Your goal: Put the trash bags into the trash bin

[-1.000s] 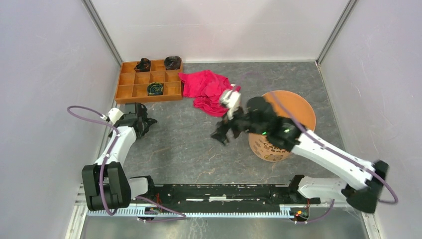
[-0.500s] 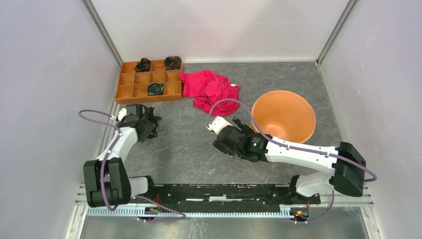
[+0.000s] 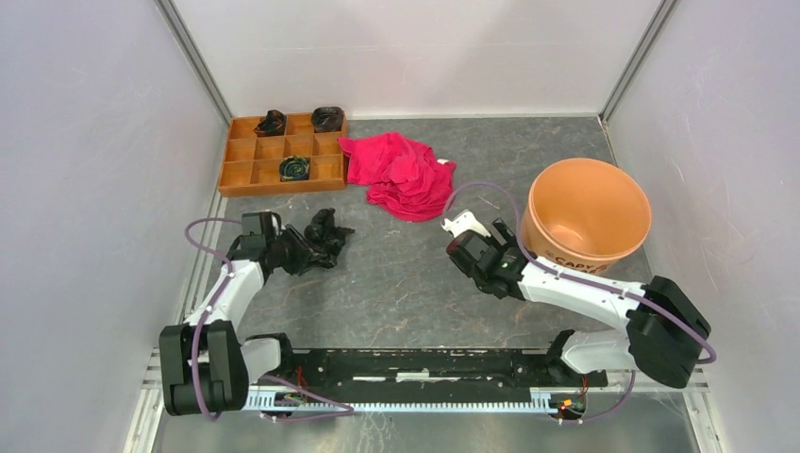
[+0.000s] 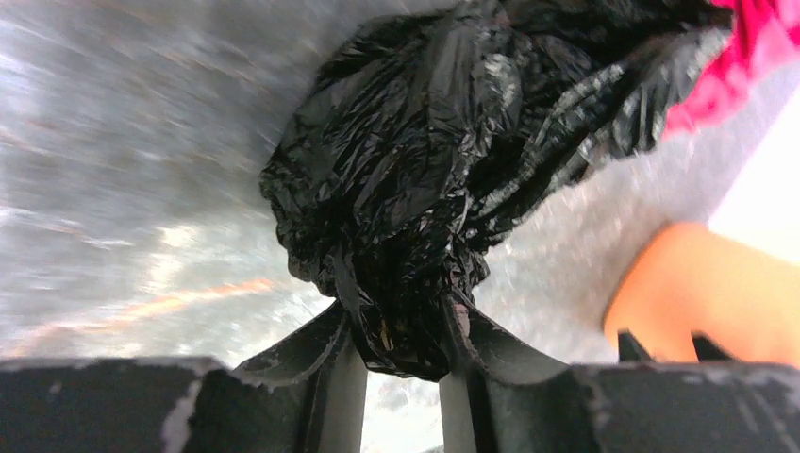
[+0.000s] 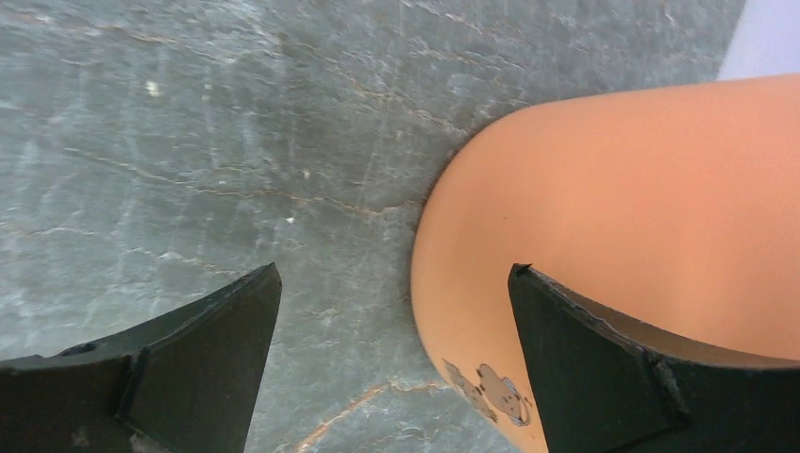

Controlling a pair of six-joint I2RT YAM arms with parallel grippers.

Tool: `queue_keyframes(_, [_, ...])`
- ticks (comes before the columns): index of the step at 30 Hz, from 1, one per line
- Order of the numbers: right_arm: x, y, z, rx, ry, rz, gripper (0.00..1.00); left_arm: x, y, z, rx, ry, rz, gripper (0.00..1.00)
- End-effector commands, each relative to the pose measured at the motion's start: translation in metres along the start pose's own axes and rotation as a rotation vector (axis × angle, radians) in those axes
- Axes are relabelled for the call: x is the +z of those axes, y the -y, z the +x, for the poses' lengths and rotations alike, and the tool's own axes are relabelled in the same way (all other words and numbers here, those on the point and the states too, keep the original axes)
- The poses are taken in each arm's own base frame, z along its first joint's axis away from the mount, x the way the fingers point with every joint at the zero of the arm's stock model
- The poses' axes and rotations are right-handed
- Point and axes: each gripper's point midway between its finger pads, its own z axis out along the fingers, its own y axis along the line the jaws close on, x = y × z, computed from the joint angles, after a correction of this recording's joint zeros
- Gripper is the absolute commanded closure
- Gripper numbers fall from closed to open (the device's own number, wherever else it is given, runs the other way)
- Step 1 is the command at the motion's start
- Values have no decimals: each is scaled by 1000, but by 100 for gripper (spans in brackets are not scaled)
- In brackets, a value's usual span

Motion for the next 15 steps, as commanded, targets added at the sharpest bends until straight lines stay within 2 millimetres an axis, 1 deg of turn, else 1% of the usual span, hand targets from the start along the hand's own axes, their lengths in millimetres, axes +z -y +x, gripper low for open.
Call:
queue_keyframes(1, [-15,-24,-35,119,141,-187,2,-13,52,42,163,-150,282,65])
queue_keyframes(2, [-21,-36,-44,141,179,-269,2,-16,61,55,197,-185,311,66])
queue_keyframes(3, [-30,-55,-56,161,232,-386,2,-18,68,66,229,-211,333,67])
queue_keyframes(4, [-40,-71,-65,177,280,-491,2,-22,78,79,270,-239,365,68])
queue_keyframes(6, [-68,-105,-88,227,399,-733,2,-32,94,99,337,-280,426,71])
queue_keyframes(7, [-78,-114,-95,251,439,-808,2,-37,101,106,362,-295,450,74])
queue_keyframes(8, [-88,-122,-104,271,483,-875,2,-42,106,110,382,-304,475,78])
queue_keyframes(9, [-91,-126,-108,283,496,-902,2,-47,112,111,400,-302,499,83])
queue_keyframes(10, [-92,-127,-112,288,509,-909,2,-52,115,110,415,-293,519,87])
queue_keyframes(11, [-88,-127,-113,285,506,-900,4,-56,117,109,431,-279,528,89])
queue_keyframes(13, [-83,-126,-111,274,516,-876,11,-67,123,108,445,-256,564,92])
queue_keyframes(15, [-85,-129,-108,260,554,-897,16,-78,132,110,428,-270,614,92])
